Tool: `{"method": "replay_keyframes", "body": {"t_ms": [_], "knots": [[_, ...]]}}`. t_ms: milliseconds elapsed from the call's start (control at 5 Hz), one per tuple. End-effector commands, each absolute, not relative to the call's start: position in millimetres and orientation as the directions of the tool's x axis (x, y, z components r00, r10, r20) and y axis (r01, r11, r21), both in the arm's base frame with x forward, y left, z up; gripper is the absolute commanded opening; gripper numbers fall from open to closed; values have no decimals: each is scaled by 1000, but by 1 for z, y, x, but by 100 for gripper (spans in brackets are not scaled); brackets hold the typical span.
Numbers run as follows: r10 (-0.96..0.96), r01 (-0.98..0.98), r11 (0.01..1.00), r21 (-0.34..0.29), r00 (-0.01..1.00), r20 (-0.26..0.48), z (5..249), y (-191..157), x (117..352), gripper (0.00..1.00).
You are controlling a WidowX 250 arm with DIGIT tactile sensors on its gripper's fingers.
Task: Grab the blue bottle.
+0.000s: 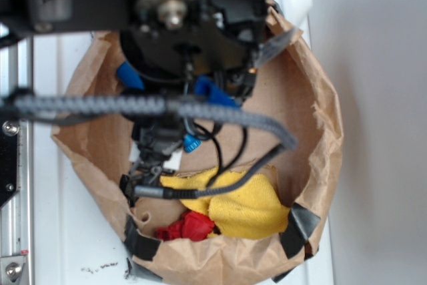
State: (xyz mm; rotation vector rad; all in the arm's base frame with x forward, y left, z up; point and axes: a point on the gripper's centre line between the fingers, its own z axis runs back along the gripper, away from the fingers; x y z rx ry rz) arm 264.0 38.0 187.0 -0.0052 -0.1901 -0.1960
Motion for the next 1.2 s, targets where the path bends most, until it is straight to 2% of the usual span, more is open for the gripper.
{"method": "replay_keyframes", "body": {"t_ms": [0,200,400,600,1000], "knots": [[-243,207,969,137,901,359,165,50,263,100],[-228,192,973,128,885,405,156,76,276,100],[-254,195,964,179,868,426,143,91,280,100],[-286,192,939,285,897,337,120,91,292,100],[-286,192,939,285,897,337,120,91,292,100]]}}
